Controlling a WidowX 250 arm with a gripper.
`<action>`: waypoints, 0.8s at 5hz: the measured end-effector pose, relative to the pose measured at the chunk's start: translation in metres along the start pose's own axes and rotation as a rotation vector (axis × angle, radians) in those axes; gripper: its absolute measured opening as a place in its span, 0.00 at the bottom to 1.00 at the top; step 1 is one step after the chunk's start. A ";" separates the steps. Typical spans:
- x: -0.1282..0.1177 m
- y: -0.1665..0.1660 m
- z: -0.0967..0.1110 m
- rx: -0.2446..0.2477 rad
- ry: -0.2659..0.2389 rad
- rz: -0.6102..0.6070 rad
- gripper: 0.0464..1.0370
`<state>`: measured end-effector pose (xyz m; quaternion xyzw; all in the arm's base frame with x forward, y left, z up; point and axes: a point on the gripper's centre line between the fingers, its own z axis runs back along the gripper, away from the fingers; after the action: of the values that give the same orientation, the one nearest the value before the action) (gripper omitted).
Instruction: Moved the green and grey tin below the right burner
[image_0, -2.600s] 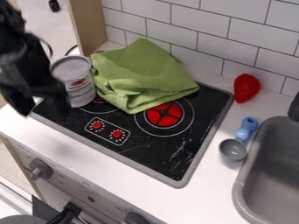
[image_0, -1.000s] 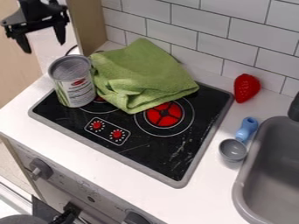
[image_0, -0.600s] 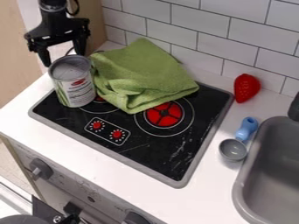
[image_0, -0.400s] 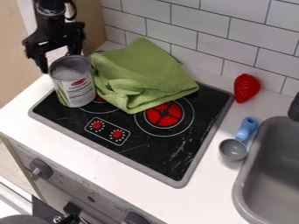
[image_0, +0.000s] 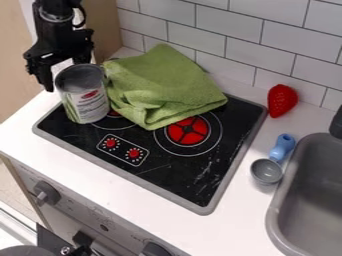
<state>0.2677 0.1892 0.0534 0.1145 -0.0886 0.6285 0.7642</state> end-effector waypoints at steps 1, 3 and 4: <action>-0.018 0.000 0.000 0.024 -0.029 0.080 0.96; -0.045 0.001 0.002 0.033 0.002 0.167 0.96; -0.060 0.001 0.007 0.035 0.026 0.163 0.96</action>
<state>0.2557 0.1312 0.0433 0.1122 -0.0770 0.6914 0.7095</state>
